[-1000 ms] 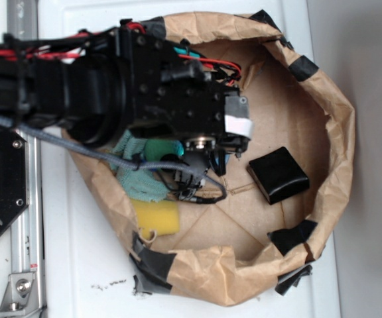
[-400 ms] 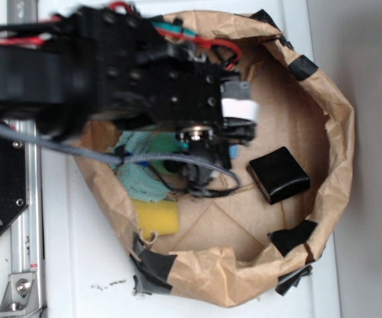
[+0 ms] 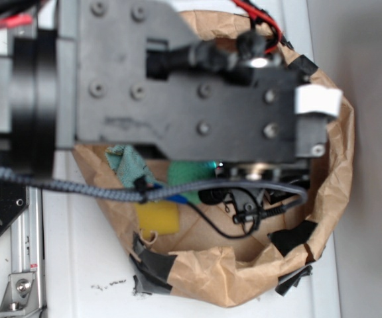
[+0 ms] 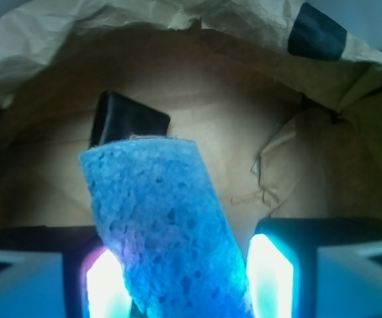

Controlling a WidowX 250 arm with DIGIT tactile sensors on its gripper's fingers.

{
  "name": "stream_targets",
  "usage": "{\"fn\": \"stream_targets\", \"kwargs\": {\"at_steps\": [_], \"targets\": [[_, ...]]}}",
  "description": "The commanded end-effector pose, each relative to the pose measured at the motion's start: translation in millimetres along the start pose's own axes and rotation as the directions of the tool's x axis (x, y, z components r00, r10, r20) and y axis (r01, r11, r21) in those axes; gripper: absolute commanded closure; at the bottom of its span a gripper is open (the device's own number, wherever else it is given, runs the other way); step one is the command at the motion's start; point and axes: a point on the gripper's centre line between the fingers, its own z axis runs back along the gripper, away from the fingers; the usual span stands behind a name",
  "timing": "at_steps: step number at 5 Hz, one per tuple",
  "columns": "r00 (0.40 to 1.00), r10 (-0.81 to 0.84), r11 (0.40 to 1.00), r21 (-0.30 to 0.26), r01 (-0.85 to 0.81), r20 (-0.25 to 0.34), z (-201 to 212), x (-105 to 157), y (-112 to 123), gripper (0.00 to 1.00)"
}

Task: Grab the blue sponge.

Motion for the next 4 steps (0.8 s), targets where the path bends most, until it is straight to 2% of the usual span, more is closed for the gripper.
{"fn": "stream_targets", "kwargs": {"at_steps": [1, 2, 3, 4], "targets": [[0.998, -0.005, 1.000, 0.015, 0.004, 0.065, 19.6, -5.3, -1.1, 1.00], [0.980, 0.034, 0.999, -0.039, -0.027, 0.194, 25.1, -11.7, 2.8, 1.00], [0.908, 0.054, 0.996, -0.084, -0.021, 0.415, 31.3, -27.4, 8.8, 1.00], [0.941, 0.045, 0.997, -0.076, -0.020, 0.334, 24.8, -22.3, 6.8, 1.00]]}}
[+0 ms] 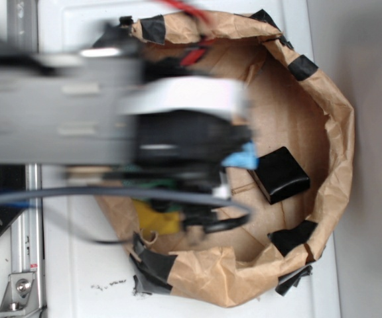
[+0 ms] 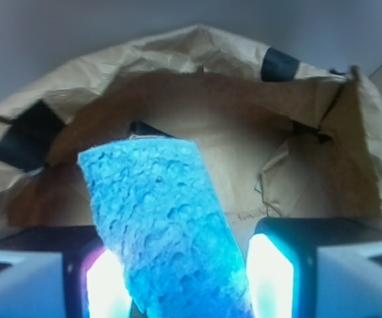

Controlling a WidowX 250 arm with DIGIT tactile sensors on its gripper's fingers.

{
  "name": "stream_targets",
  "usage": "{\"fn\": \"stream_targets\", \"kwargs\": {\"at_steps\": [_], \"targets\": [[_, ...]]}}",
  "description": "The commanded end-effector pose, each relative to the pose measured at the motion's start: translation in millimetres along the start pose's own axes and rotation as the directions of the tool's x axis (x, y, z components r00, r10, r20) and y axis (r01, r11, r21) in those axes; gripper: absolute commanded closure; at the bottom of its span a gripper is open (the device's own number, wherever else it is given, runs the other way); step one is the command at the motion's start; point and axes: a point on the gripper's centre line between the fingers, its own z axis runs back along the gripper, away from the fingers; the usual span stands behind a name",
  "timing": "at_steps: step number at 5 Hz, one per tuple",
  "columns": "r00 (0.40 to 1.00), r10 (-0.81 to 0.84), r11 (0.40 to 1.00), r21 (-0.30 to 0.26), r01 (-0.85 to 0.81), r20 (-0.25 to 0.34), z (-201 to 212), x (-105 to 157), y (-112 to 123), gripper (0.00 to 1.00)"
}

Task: Grab the blue sponge.

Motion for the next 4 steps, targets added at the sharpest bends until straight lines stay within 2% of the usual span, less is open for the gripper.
{"fn": "stream_targets", "kwargs": {"at_steps": [1, 2, 4], "targets": [[0.996, 0.015, 1.000, 0.008, -0.015, -0.082, -8.0, 8.0, 2.2, 1.00], [0.993, 0.033, 0.999, 0.021, -0.030, -0.116, -12.5, 13.0, 5.9, 1.00], [0.991, 0.042, 0.999, 0.008, -0.041, -0.126, -8.9, 14.8, 6.5, 1.00]]}}
